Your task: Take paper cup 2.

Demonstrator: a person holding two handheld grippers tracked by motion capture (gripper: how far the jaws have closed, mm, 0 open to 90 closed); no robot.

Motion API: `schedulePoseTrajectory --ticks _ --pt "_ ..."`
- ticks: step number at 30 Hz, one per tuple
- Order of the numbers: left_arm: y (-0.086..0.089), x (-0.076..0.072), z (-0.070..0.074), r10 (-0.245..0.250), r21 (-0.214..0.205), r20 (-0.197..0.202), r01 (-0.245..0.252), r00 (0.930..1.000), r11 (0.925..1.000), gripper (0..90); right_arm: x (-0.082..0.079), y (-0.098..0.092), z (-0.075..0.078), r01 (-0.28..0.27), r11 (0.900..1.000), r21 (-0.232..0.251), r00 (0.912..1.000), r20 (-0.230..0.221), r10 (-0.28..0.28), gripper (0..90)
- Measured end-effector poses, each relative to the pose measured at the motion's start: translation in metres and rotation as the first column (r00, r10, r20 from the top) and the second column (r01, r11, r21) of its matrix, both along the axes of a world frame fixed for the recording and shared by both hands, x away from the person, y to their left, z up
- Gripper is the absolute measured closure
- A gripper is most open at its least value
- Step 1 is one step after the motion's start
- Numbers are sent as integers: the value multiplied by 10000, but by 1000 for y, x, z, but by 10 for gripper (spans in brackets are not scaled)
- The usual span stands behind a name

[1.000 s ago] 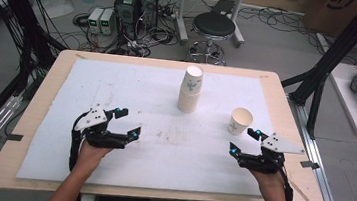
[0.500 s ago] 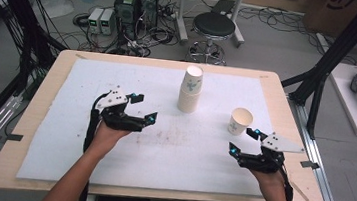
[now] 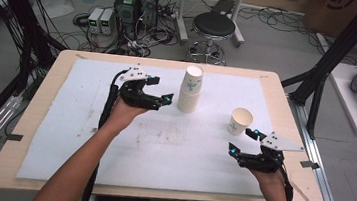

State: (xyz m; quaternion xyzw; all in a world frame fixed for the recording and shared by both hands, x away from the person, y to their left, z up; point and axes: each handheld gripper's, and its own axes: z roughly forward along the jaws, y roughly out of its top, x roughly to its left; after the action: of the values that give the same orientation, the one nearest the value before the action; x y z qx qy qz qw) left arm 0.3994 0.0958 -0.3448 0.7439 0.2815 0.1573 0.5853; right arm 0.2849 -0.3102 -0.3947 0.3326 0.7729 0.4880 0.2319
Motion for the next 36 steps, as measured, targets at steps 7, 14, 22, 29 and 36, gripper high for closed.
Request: schedulePoseTrajectory --ticks 7,14,22,29,36 --pt "-13 20 9 102 84 -200 -100 9997 9999 157 1 -2 0 34 10000 83 10000 -90 -33 190" --pt "-29 35 16 112 106 -319 -109 9994 9999 157 2 -2 0 25 9999 97 9999 -168 -24 190" --pt "-47 48 20 81 585 -344 -60 9994 9983 158 2 -2 0 -9 9999 133 9998 -182 11 191" --pt "-60 66 18 352 940 -602 -295 9976 9951 160 2 -2 -1 -50 9998 170 9997 -247 54 190" --pt "-72 78 8 352 979 -793 -273 9962 9948 160 3 -3 -1 -54 9998 205 9996 -260 59 190"
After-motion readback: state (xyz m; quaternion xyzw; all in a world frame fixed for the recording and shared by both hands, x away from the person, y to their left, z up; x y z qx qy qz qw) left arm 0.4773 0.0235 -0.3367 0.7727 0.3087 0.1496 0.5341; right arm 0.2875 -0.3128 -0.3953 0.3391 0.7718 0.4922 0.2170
